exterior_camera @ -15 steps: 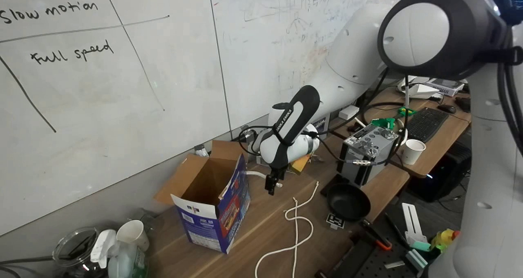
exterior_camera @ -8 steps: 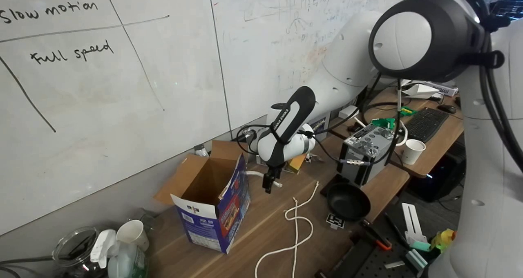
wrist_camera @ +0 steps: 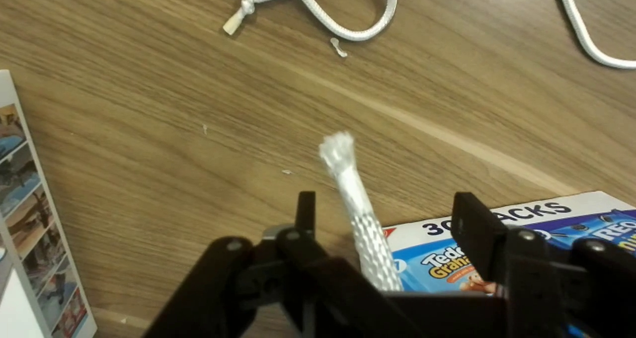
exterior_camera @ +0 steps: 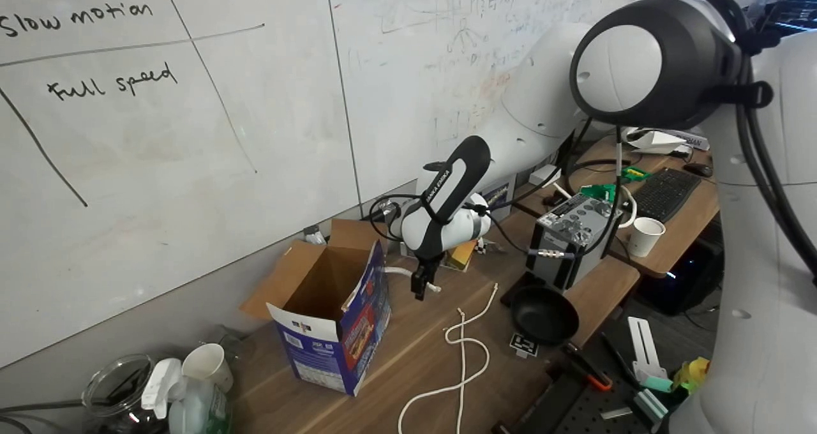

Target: Pick the ropes and put them in the box

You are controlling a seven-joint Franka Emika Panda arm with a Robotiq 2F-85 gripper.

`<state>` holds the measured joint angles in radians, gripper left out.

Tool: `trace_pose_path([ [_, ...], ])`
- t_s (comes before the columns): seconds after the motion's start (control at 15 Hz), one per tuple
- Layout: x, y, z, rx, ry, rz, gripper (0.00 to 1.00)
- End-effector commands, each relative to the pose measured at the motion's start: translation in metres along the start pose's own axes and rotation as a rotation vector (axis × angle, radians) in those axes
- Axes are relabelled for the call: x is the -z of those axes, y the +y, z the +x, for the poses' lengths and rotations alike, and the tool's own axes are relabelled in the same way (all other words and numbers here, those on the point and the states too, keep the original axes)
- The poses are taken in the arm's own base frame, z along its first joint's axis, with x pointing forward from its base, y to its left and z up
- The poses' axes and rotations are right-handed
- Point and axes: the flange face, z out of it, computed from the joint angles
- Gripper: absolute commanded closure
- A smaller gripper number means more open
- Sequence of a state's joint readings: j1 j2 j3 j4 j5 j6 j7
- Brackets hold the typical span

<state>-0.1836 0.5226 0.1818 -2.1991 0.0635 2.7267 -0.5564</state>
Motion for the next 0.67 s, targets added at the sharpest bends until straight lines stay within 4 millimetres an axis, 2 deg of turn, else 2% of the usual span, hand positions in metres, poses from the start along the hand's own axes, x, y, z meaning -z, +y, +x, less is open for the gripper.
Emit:
trace_pose_path([
  [0.0,-0.0005,0.0037,0.0059,0.019,0.020,0.000,0.58],
  [0.27,0.0001,0.0035,0.0060,-0.003,-0.004,0.008,0.86],
  [0.47,0.0031,0.0006,0.0067,-0.023,-0.020,0.007,0.92],
  [0.6,0.0081,-0.0027,0.0086,-0.039,-0.030,0.005,0.87],
])
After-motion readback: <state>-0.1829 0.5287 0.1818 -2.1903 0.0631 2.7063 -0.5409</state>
